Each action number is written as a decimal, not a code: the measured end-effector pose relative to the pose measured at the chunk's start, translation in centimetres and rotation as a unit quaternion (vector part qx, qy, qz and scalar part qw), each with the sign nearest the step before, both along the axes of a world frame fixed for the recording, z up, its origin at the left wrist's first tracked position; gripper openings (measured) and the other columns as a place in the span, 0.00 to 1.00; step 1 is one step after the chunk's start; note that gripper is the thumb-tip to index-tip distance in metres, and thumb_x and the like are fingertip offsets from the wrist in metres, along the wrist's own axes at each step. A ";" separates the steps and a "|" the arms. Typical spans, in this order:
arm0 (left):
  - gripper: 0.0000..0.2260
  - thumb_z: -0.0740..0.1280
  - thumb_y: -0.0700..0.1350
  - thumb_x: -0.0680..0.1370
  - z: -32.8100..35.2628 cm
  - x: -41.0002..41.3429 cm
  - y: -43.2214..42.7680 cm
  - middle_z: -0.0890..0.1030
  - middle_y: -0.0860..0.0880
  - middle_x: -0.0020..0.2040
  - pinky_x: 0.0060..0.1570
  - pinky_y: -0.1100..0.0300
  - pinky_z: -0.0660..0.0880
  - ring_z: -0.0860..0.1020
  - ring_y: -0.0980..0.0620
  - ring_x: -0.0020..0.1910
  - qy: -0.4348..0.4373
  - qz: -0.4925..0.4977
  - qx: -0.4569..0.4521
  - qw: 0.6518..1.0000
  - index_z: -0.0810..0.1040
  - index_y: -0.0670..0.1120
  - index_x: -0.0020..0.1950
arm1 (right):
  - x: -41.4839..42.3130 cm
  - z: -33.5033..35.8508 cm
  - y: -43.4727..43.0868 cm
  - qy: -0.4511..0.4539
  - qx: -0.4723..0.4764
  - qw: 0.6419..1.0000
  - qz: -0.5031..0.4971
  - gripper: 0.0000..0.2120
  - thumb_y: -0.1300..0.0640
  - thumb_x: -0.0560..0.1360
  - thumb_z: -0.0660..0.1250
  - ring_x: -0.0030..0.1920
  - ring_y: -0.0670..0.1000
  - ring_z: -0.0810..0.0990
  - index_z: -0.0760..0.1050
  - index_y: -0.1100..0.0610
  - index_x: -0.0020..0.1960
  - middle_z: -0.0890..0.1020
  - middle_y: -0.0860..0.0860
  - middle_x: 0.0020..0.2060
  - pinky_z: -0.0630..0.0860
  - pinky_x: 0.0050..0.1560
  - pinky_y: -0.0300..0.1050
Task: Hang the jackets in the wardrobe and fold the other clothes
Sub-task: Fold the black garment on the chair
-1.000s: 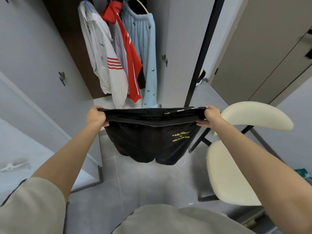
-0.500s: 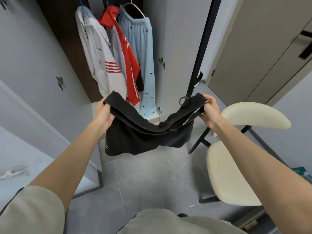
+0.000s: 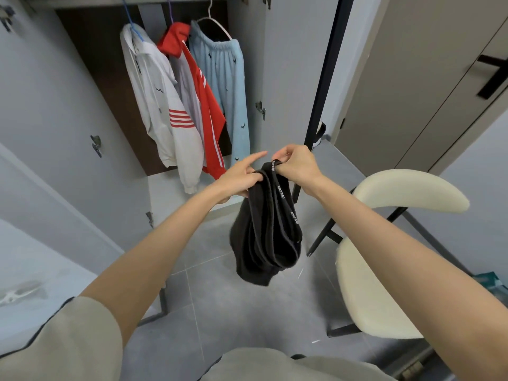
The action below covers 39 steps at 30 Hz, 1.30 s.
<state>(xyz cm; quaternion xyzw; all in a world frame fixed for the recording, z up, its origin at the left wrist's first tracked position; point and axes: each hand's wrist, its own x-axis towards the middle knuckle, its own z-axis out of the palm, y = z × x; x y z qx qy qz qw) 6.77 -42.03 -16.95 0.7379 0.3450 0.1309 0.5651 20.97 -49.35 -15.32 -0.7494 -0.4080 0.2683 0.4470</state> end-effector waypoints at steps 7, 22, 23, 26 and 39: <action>0.10 0.58 0.35 0.74 -0.7 0.9 -0.9 0.78 0.50 0.32 0.30 0.64 0.77 0.78 0.55 0.31 0.015 0.081 -0.076 0.994 0.77 0.44 0.45 | 0.2 0.7 -2.0 0.223 -0.025 0.974 0.039 0.18 0.69 0.70 0.69 0.43 0.51 0.77 0.64 0.55 0.51 0.75 0.53 0.46 0.80 0.47 0.46; 0.08 0.57 0.32 0.72 -1.6 1.3 -0.1 0.75 0.46 0.34 0.30 0.60 0.79 0.77 0.51 0.34 -0.042 0.238 -0.177 0.954 0.72 0.43 0.39 | 0.9 -3.9 -8.3 0.120 -0.132 0.961 0.213 0.45 0.49 0.67 0.78 0.70 0.47 0.66 0.48 0.37 0.69 0.63 0.49 0.66 0.69 0.65 0.46; 0.08 0.57 0.32 0.72 -1.5 1.2 0.0 0.74 0.46 0.35 0.34 0.59 0.80 0.77 0.51 0.36 -0.056 0.243 -0.192 0.949 0.72 0.42 0.40 | 0.4 -4.4 -8.5 0.085 -0.127 0.961 0.232 0.49 0.53 0.65 0.80 0.70 0.41 0.63 0.46 0.38 0.69 0.63 0.46 0.64 0.67 0.65 0.39; 0.07 0.56 0.31 0.72 -1.3 0.8 0.5 0.73 0.45 0.37 0.44 0.54 0.79 0.76 0.49 0.40 -0.106 0.272 -0.238 0.927 0.70 0.42 0.41 | -1.2 -6.1 -8.4 0.034 -0.079 0.970 0.228 0.52 0.60 0.64 0.80 0.53 0.29 0.72 0.45 0.38 0.67 0.67 0.40 0.54 0.71 0.47 0.24; 0.10 0.54 0.28 0.74 0.4 -1.8 0.3 0.75 0.42 0.43 0.28 0.55 0.80 0.77 0.46 0.42 -0.208 0.312 -0.433 0.820 0.73 0.39 0.45 | -4.9 -8.0 -7.3 -0.024 -0.002 0.989 0.146 0.54 0.52 0.58 0.81 0.67 0.45 0.66 0.47 0.36 0.69 0.61 0.45 0.69 0.67 0.67 0.38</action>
